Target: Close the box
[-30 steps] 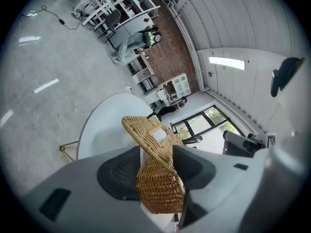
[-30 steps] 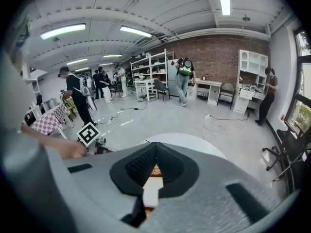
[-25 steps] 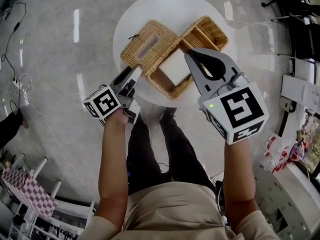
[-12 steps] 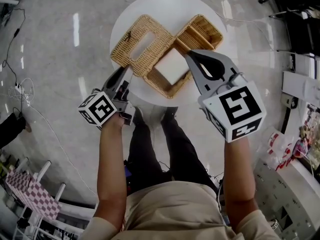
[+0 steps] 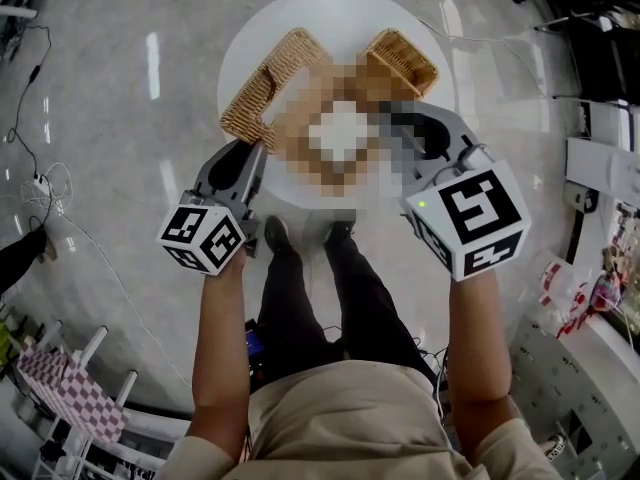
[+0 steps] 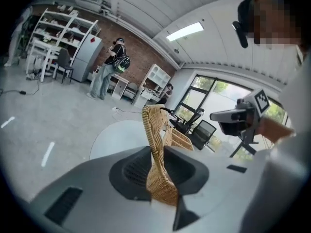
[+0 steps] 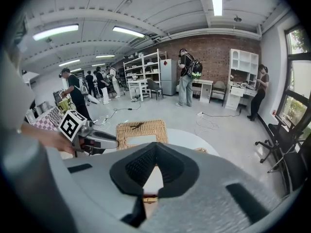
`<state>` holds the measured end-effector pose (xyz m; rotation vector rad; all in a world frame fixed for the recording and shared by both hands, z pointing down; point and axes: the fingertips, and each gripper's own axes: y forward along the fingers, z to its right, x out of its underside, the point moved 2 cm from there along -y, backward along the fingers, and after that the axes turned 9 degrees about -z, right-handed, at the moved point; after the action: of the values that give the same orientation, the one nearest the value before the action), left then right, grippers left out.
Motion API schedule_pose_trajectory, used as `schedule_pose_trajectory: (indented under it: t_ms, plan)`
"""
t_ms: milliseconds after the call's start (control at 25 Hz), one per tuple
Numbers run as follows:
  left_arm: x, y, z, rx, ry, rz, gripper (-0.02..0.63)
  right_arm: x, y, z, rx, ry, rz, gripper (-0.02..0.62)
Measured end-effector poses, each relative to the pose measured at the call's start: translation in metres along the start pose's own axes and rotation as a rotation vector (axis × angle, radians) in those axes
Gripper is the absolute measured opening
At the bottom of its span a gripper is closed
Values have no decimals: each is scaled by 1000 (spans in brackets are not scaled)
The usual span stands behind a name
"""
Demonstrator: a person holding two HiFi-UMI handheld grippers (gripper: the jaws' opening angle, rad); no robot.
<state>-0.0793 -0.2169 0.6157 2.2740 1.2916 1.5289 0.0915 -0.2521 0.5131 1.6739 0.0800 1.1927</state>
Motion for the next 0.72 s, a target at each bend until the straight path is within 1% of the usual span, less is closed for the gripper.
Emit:
schedule_pose_trajectory:
  t_ms: [200, 400, 560, 720]
  plan:
    - [2, -5, 19, -39, 201, -78, 74, 5, -6, 1, 5, 13, -4, -6]
    - [8, -6, 33, -74, 368, -154, 74, 9, -10, 3, 8, 22, -8, -6]
    - [7, -8, 40, -105, 489, -167, 75, 12, -13, 3, 12, 27, -13, -6]
    - [4, -11, 55, -102, 578, -175, 75, 15, -18, 2, 19, 33, -15, -6]
